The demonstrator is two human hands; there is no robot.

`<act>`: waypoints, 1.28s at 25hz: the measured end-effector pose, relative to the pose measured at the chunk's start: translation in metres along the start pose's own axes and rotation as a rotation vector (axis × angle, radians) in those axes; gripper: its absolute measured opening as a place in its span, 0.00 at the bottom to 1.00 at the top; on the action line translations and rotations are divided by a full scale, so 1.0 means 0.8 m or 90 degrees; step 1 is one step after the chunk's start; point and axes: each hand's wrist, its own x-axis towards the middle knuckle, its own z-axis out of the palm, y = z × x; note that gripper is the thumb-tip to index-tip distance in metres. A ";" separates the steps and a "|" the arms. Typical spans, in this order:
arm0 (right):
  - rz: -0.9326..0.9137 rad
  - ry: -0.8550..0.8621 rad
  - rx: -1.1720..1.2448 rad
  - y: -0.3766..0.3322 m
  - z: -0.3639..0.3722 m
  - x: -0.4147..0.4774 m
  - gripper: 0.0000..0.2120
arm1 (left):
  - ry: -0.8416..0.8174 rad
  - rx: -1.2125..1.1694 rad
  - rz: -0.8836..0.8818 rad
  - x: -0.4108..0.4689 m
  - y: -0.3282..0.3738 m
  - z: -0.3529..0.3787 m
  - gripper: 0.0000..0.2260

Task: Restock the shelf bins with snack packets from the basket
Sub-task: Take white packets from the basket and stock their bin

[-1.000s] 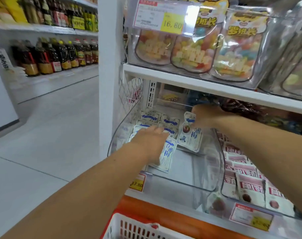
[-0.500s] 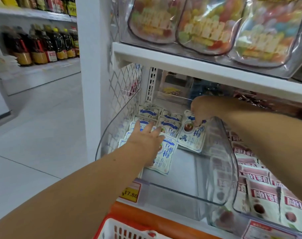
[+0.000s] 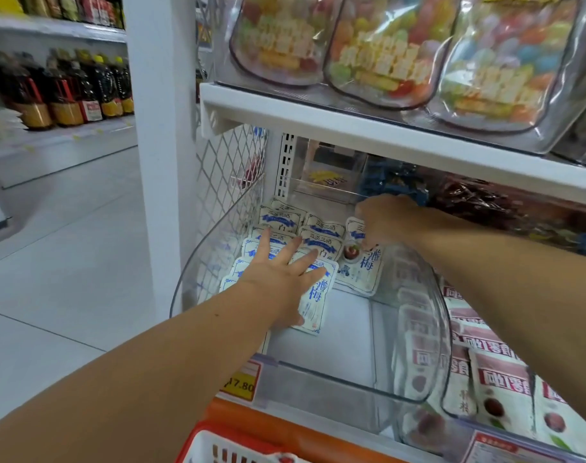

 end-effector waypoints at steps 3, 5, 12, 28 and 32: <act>-0.028 0.124 -0.085 -0.004 0.014 0.005 0.15 | 0.021 -0.001 -0.045 0.002 -0.004 0.000 0.40; 0.000 0.164 -0.133 -0.010 0.017 0.005 0.17 | 0.044 -0.021 -0.063 0.004 -0.004 0.005 0.41; 0.098 0.128 -0.213 -0.010 0.014 -0.002 0.16 | 0.078 -0.084 -0.086 0.006 -0.004 0.014 0.42; -0.151 0.182 0.321 0.005 -0.017 -0.177 0.20 | 0.179 -0.319 -0.083 -0.068 0.011 -0.037 0.32; -0.186 0.492 0.443 -0.024 0.020 -0.286 0.13 | 0.537 -0.325 -0.001 -0.167 0.059 -0.026 0.18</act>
